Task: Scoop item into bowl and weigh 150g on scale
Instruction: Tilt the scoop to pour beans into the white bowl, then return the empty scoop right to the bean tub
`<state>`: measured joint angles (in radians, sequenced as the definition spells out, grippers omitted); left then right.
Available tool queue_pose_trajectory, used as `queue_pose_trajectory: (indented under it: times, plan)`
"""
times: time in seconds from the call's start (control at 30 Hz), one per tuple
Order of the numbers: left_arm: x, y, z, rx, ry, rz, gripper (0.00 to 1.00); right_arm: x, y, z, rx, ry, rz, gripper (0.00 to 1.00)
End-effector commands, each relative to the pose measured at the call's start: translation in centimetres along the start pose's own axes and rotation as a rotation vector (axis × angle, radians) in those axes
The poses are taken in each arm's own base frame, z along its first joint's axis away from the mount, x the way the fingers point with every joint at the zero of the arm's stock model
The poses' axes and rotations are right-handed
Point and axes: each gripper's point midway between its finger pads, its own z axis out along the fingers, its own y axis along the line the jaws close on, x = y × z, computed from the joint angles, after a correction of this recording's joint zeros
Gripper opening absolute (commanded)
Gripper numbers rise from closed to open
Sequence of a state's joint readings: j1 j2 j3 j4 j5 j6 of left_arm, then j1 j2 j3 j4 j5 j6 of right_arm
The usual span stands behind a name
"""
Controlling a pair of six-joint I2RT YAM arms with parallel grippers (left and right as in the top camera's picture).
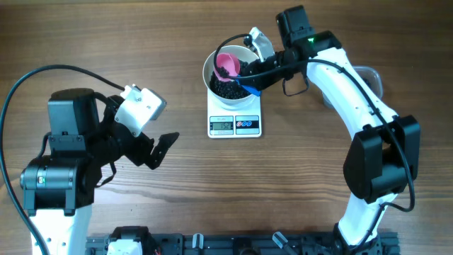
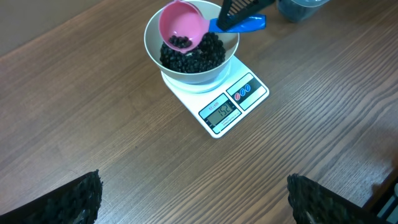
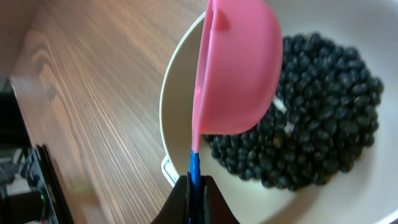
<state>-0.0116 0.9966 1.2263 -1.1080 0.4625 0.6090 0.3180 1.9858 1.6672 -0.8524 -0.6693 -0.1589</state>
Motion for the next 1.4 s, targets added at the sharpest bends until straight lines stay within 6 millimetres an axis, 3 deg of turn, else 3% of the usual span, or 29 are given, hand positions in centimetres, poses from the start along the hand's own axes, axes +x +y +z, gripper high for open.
queue_pose_trajectory:
  times: [0.0,0.2,0.5,0.73,0.9,1.03,1.13,1.23,1.37]
  plan:
    - [-0.6,0.0,-0.4,0.003,-0.02,0.019,1.0,-2.3,1.6,-1.8,-0.028,-0.087,0.022,0.04]
    - [-0.6,0.0,-0.4,0.003,-0.02,0.02,1.0,-4.3,1.4,-2.1,-0.033,-0.16,0.134,0.04]
    - [-0.6,0.0,-0.4,0.003,-0.02,0.019,1.0,-5.1,0.9,-2.5,-0.04,-0.193,0.233,0.04]
    - [-0.6,0.0,-0.4,0.003,-0.02,0.019,1.0,-6.7,-1.0,-6.9,-0.183,-0.305,0.262,0.04]
    - [-0.6,0.0,-0.4,0.003,-0.02,0.02,1.0,-6.1,-5.3,-11.3,-0.178,-0.381,0.315,0.04]
    - [-0.6,0.0,-0.4,0.003,-0.02,0.02,1.0,-2.8,-8.8,-15.7,-0.076,-0.395,0.348,0.04]
    - [-0.6,0.0,-0.4,0.003,-0.02,0.019,1.0,1.4,-10.9,-19.4,0.111,-0.35,0.398,0.04]
    - [-0.6,0.0,-0.4,0.003,-0.02,0.02,1.0,7.2,-12.7,-23.3,0.372,-0.234,0.471,0.04]
    - [-0.6,0.0,-0.4,0.003,-0.02,0.019,1.0,13.1,-14.5,-24.4,0.606,-0.001,0.541,0.04]
